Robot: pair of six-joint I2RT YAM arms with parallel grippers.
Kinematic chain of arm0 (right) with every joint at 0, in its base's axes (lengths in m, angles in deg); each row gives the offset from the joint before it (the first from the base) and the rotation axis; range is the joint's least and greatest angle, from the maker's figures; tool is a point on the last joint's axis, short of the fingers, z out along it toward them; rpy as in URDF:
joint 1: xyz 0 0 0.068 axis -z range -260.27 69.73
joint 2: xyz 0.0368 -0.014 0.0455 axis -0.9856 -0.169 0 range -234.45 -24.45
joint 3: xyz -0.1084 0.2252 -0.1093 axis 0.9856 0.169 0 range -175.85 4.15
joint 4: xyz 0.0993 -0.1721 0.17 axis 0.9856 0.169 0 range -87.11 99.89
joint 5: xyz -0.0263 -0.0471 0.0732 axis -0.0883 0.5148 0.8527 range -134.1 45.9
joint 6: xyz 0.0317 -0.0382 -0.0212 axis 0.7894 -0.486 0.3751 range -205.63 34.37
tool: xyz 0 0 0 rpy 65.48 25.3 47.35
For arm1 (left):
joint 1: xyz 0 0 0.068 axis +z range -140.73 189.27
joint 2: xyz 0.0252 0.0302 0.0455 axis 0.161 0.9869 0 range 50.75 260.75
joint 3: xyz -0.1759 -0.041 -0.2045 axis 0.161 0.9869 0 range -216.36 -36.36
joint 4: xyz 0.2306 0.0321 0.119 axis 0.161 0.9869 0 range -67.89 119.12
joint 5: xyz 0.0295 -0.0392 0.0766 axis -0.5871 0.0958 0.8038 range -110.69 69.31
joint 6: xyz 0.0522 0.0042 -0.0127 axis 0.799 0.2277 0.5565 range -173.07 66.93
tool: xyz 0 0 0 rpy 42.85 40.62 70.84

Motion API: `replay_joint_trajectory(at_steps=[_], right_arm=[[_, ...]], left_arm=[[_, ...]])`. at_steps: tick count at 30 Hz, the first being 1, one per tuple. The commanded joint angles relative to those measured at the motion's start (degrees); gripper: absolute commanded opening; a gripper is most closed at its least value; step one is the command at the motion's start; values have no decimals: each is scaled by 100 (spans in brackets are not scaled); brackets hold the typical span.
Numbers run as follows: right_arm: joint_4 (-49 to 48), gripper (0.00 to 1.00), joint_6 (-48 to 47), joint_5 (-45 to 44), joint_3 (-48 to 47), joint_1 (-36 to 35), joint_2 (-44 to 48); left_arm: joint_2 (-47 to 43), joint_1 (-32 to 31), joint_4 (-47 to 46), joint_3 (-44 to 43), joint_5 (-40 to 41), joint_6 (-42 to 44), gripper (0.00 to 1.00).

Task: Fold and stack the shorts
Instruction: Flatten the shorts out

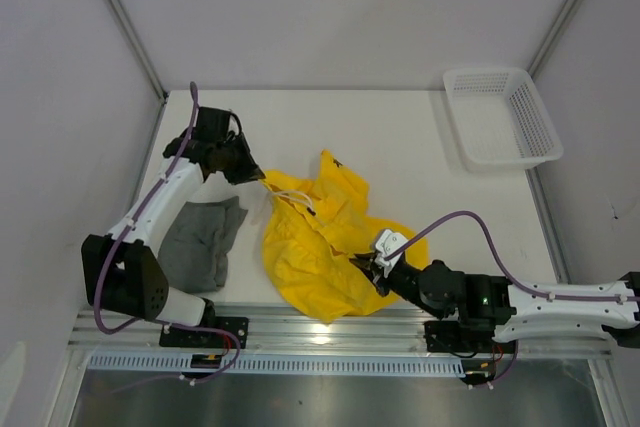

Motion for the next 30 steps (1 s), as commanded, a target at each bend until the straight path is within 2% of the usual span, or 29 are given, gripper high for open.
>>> replay_joint_trajectory(at_steps=[1, 8, 9, 10, 12, 14, 17, 19, 21, 22, 23, 24, 25, 26, 27, 28, 29, 30], right_arm=[[605, 0, 340, 816, -168, -88, 244], [632, 0, 675, 1407, -151, -88, 183], [649, 0, 675, 1354, -177, -88, 148], [658, 0, 675, 1214, -221, -88, 113], [772, 0, 833, 284, -405, -36, 7], [816, 0, 842, -68, -520, 130, 76], [983, 0, 877, 174, -818, 920, 173], [1080, 0, 886, 525, -1134, 1938, 86], [1185, 0, 894, 1165, -1589, 2755, -185], [1212, 0, 895, 1448, -1775, 3621, -291], [1090, 0, 869, 1798, -1942, 4082, -431], [1028, 0, 894, 2585, -2362, 4582, -824], [923, 0, 990, 3063, -2601, 5527, -1072], [504, 0, 1078, 3677, -2829, 5989, -1353], [39, 0, 1410, 4736, -3380, 6733, -1999], [34, 0, 1631, 5268, -3742, 7063, -2345], [-427, 0, 1807, 5865, -4172, 7327, -2697], [-510, 0, 2261, 6872, -4690, 7564, -3388]], left_arm=[[209, 318, -186, -626, 442, 334, 0], [208, 362, -177, -1056, 310, 229, 0], [252, 362, -151, -1379, 249, 211, 0], [409, 362, -125, -1495, 170, 185, 0], [603, 354, -20, -2021, -173, 106, 0], [911, 266, 42, -2417, -340, 27, 0], [1245, 99, 26, -2990, -507, -209, 0], [1385, -6, -507, -3070, -972, -490, 0], [1509, -112, -1027, -3078, -1463, -1114, 0], [1605, -208, -1473, -3253, -1544, -1351, 0], [1858, -253, -1643, -3402, -1606, -1771, 0], [2018, -279, -1810, -3769, -1633, -1967, 0], [2202, -288, -2090, -4234, -1694, -2186, 0], [2604, -262, -2224, -4726, -1738, -2684, 0], [2947, -210, -2773, -5166, -1843, -3255, 0], [2951, -174, -3135, -5336, -1922, -3565, 0], [3273, -139, -3461, -5859, -2019, -3916, 0], [3441, -60, -3786, -6126, -2107, -4224, 0]])
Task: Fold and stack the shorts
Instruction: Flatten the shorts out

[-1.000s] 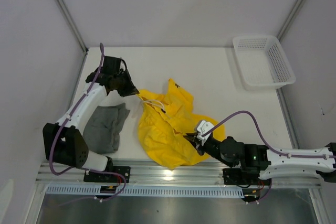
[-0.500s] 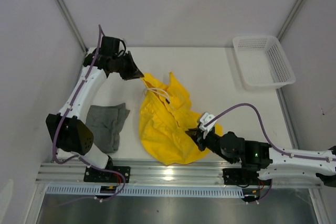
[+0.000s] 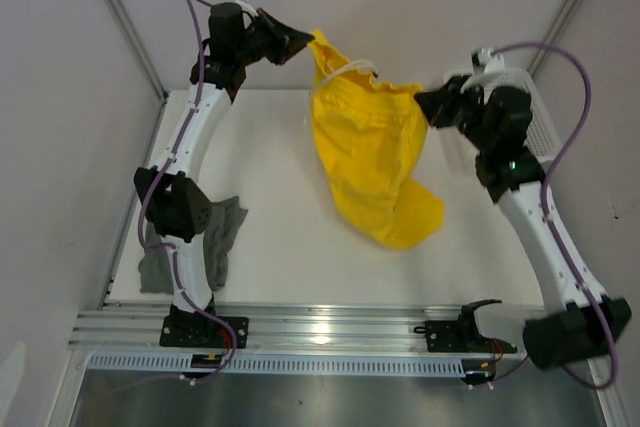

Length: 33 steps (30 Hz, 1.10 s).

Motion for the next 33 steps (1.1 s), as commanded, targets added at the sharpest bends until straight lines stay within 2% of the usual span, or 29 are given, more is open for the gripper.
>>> replay_joint_trajectory(at_steps=[1, 2, 3, 4, 5, 6, 8, 9, 10, 11, 12, 13, 17, 18, 19, 22, 23, 25, 29, 33], right_arm=[[-1122, 0, 1196, 3361, -2303, 1086, -1378], [-1167, 0, 1451, 3853, -2880, 1247, -1686], [-1210, 0, 1706, 4284, -3425, 1362, -1958], [-1019, 0, 1995, 4758, -4318, 1424, -2353], [-791, 0, 1963, 4902, -4666, 1442, -2452], [-659, 0, 1946, 5034, -4887, 1433, -2497], [-657, 0, 1963, 5343, -4786, 1416, -2226], [-701, 0, 1989, 5308, -4584, 1424, -2016], [-910, 0, 2042, 5290, -4364, 1425, -1553], [-1034, 0, 2112, 5316, -3936, 1433, -1322], [-1079, 0, 2165, 5325, -3810, 1416, -1102], [-940, 0, 2165, 5352, -3739, 1407, -908], [-387, 0, 1972, 5343, -3755, 1381, -56], [-306, 0, 1920, 5317, -3904, 1389, 103], [-97, 0, 1910, 5291, -4027, 1407, 130], [90, 0, 1998, 5316, -4431, 1433, -53], [3, 0, 2076, 5308, -4450, 1433, -89], [-68, 0, 2191, 5221, -4415, 1433, -221], [-401, 0, 2507, 5211, -4082, 1468, -545], [-1175, 0, 2868, 5246, -3528, 1495, -967]], left_arm=[[455, 248, -2462, -1358, -583, -2181, 0], [587, 301, -2598, -2196, -628, -2369, 0], [649, 371, -2756, -2370, -664, -2502, 0], [528, 485, -3036, -2380, -751, -2581, 0], [326, 538, -3117, -2041, -795, -2512, 0], [-302, 608, -3162, -1794, -813, -2390, 0], [-1122, 662, -3285, -670, -744, -1898, 0], [-1535, 697, -3242, 378, -673, -1723, 0], [-2287, 749, -3093, 684, -594, -1399, 0], [-2652, 767, -3031, 957, -454, -1248, 0], [-2986, 793, -2908, 1586, -349, -1090, 0], [-3633, 794, -2603, 1758, -234, -775, 0], [-4919, 794, -1758, 2059, 556, -8, 0], [-5045, 794, -1286, 1945, 854, 115, 0], [-5107, 794, -1038, 1457, 935, 290, 0], [-4950, 794, -169, 812, 1146, 537, 0], [-4897, 794, -69, 427, 1147, 547, 0], [-4756, 794, 89, 240, 1182, 582, 0], [-4475, 794, 55, 379, 1068, 538, 0], [-4159, 794, -559, 1308, 875, 398, 0]])
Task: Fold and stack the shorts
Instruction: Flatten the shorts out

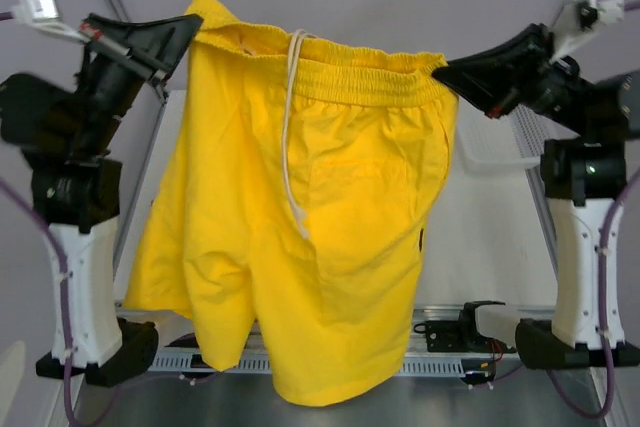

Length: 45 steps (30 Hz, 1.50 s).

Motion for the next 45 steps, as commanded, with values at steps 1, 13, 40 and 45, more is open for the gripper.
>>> replay_joint_trajectory(at_steps=[1, 13, 40, 45], right_arm=[[-515, 0, 429, -52, 413, 105, -598], [-2249, 0, 2608, -489, -5800, 647, -5323], [-557, 66, -3138, -2973, 7419, -5083, 1587], [520, 95, -3263, -4093, 7015, -5951, 2054]], left_arm=[[809, 75, -202, 611, 461, 11, 0], [3621, 523, -3341, -1139, -558, -1308, 0], [2996, 1709, -7842, 8253, -953, -1299, 7], [3666, 1718, -6824, 6801, -1481, -1080, 54]])
